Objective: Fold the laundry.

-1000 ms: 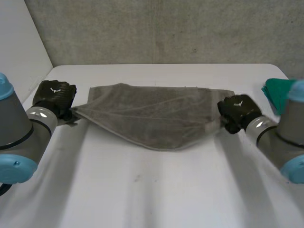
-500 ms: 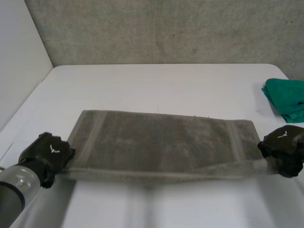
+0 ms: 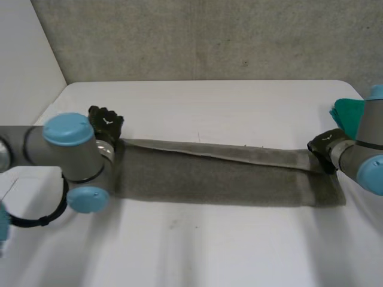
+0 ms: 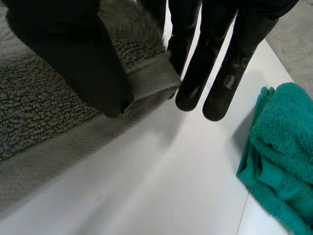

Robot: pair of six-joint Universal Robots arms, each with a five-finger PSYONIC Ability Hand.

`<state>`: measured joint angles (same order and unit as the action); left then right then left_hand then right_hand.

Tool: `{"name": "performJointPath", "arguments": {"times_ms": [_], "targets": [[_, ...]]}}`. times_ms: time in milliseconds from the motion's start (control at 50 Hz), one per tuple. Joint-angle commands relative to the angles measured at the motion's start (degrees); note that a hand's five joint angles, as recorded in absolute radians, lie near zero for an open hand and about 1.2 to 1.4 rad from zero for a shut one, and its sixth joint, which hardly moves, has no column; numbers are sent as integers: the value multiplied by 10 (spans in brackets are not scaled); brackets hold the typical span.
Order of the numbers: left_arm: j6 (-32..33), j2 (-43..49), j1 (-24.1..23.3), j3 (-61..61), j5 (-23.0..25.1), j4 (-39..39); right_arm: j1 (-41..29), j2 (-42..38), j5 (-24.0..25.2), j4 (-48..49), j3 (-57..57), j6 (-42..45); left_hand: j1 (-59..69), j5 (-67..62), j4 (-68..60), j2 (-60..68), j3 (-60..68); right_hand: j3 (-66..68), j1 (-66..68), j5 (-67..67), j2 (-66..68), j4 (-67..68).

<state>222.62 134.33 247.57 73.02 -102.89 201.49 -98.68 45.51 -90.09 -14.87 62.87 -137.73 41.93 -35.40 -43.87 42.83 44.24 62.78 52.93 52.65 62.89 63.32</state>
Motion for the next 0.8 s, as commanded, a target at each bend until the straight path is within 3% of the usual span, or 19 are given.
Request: {"name": "performJointPath", "arguments": {"times_ms": [20, 140, 240, 420, 560, 660, 800], "targets": [[26, 37, -31, -23, 0, 113, -10, -13, -31, -1, -58, -30, -319, 354, 339, -328, -342, -528, -429, -527, -529, -533], [33, -10, -37, 16, -4, 193, -5, 84, -27, 23, -40, -95, -319, 354, 339, -328, -342, -528, -429, -527, -529, -533], [29, -70, -35, 61, -2, 197, -2, 157, -2, 46, 16, -113, -319, 354, 339, -328, -342, -528, -429, -527, -529, -533], [5, -180, -31, 196, 6, 196, 52, 308, 100, 62, 221, -105, -319, 354, 339, -328, -342, -528, -429, -527, -529, -533], [-98, -220, -35, 274, 47, 167, 90, 327, 191, 122, 397, -105, -319, 354, 339, -328, -342, -458, -360, -457, -459, -464], [-142, -218, -35, 270, 52, 124, 98, 310, 205, 208, 458, -104, -319, 354, 339, -328, -342, -386, -287, -385, -387, -391], [-146, -216, -30, 267, 53, 116, 98, 238, 200, 281, 468, -101, -319, 354, 338, -328, -342, -273, -175, -272, -274, -278]]}}
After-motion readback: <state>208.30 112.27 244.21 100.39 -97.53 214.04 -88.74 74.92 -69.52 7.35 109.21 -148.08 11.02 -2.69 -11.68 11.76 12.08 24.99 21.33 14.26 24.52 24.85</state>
